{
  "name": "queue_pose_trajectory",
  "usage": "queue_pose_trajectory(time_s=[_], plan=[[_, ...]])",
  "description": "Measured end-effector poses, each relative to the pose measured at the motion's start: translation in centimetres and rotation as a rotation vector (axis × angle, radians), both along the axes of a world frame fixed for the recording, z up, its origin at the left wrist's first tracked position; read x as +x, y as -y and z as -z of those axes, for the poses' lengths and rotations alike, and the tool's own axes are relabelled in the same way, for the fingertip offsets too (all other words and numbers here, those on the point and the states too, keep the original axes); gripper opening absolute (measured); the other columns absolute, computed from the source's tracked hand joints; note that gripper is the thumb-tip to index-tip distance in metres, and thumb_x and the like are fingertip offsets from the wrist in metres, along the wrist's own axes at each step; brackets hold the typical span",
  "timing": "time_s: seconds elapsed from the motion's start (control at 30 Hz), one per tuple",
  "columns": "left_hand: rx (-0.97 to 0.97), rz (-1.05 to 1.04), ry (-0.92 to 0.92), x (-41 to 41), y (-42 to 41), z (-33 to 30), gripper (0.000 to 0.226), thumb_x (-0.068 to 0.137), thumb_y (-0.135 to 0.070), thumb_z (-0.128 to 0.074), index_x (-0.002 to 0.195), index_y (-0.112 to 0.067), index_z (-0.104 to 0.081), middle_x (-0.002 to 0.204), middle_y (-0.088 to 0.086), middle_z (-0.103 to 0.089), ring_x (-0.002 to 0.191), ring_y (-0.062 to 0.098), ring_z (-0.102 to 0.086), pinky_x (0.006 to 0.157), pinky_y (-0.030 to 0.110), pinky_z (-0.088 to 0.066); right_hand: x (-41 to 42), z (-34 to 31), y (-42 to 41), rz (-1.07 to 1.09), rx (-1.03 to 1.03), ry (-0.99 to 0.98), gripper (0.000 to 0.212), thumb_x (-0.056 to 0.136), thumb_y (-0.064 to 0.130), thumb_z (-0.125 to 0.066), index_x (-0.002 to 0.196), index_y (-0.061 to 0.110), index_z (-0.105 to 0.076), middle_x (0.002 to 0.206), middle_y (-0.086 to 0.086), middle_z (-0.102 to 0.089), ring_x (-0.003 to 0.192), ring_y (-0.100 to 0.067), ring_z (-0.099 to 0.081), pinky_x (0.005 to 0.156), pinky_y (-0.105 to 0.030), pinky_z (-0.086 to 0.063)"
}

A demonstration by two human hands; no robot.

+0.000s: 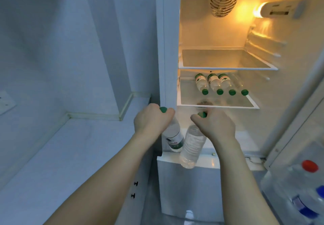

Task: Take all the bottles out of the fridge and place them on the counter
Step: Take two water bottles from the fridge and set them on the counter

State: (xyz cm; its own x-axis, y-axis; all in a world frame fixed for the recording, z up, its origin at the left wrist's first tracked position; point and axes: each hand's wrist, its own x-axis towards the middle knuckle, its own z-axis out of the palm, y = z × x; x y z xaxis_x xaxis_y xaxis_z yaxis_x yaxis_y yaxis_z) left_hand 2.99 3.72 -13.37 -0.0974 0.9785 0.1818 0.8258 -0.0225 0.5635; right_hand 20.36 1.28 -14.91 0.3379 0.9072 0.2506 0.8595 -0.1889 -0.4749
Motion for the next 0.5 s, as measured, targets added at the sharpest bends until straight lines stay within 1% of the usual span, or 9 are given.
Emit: queue_pose_trajectory(time_s=[0.07, 0.1, 0.17, 0.23, 0.33, 0.43, 0.5], plan=[[0.028, 0.015, -0.157, -1.2, 0.7, -0.2, 0.034, 0.077, -0.045, -0.05, 0.062, -0.014, -0.05, 0.064, 0.003, -0.057, 0.063, 0.026, -0.054, 0.053, 0.027, -0.034, -1.2, 0.8, 0.2, -0.026, -0.031, -0.008, 0.031, 0.077, 0.045, -0.056, 0.068, 0.016, -0.054, 0.066, -0.001, -0.055, 0.07, -0.025, -0.056, 0.061, -0.027, -0.039], [0.016, -0.004, -0.211, -2.7, 1.3, 0.2, 0.035, 0.076, -0.046, -0.05, 0.062, -0.014, -0.051, 0.064, 0.003, -0.056, 0.063, 0.026, -0.054, 0.052, 0.026, -0.034, -2.7, 1.4, 0.3, -0.06, -0.061, 0.002, 0.032, 0.077, 0.046, -0.056, 0.065, 0.017, -0.051, 0.063, -0.001, -0.053, 0.067, -0.023, -0.055, 0.059, -0.027, -0.039], [0.002, -0.038, -0.271, -5.0, 2.3, 1.0, 0.035, 0.075, -0.047, -0.051, 0.061, -0.015, -0.049, 0.063, 0.003, -0.054, 0.061, 0.025, -0.052, 0.051, 0.026, -0.032, -4.9, 2.4, 0.2, -0.127, -0.105, 0.034, 0.033, 0.076, 0.05, -0.056, 0.067, 0.019, -0.052, 0.064, 0.0, -0.054, 0.066, -0.022, -0.055, 0.059, -0.026, -0.04], [-0.027, -0.089, -0.309, -7.3, 3.3, 1.8, 0.036, 0.074, -0.048, -0.052, 0.06, -0.015, -0.048, 0.062, 0.002, -0.054, 0.061, 0.025, -0.052, 0.052, 0.027, -0.033, -6.9, 3.1, -0.1, -0.195, -0.137, 0.047, 0.032, 0.076, 0.05, -0.056, 0.068, 0.019, -0.053, 0.066, 0.001, -0.054, 0.068, -0.024, -0.056, 0.059, -0.027, -0.039], [-0.09, -0.181, -0.3, -10.7, 4.2, 3.0, 0.037, 0.075, -0.049, -0.052, 0.061, -0.016, -0.046, 0.064, 0.002, -0.054, 0.063, 0.025, -0.053, 0.054, 0.027, -0.034, -9.9, 3.4, -0.8, -0.296, -0.16, 0.082, 0.032, 0.077, 0.048, -0.056, 0.068, 0.018, -0.049, 0.066, 0.001, -0.053, 0.07, -0.027, -0.055, 0.058, -0.027, -0.038], [-0.138, -0.254, -0.307, -13.1, 5.0, 3.8, 0.038, 0.077, -0.05, -0.052, 0.062, -0.016, -0.045, 0.065, 0.002, -0.054, 0.062, 0.023, -0.052, 0.051, 0.026, -0.032, -12.4, 3.4, -1.7, -0.401, -0.165, 0.086, 0.032, 0.077, 0.045, -0.057, 0.067, 0.016, -0.047, 0.063, 0.0, -0.052, 0.061, -0.022, -0.051, 0.051, -0.025, -0.033], [-0.166, -0.31, -0.331, -14.5, 5.5, 4.1, 0.039, 0.078, -0.05, -0.052, 0.062, -0.016, -0.044, 0.064, 0.001, -0.052, 0.06, 0.022, -0.051, 0.05, 0.026, -0.03, -14.2, 3.5, -2.6, -0.488, -0.184, 0.1, 0.033, 0.076, 0.046, -0.057, 0.069, 0.014, -0.05, 0.063, 0.0, -0.054, 0.058, -0.018, -0.051, 0.05, -0.024, -0.031]])
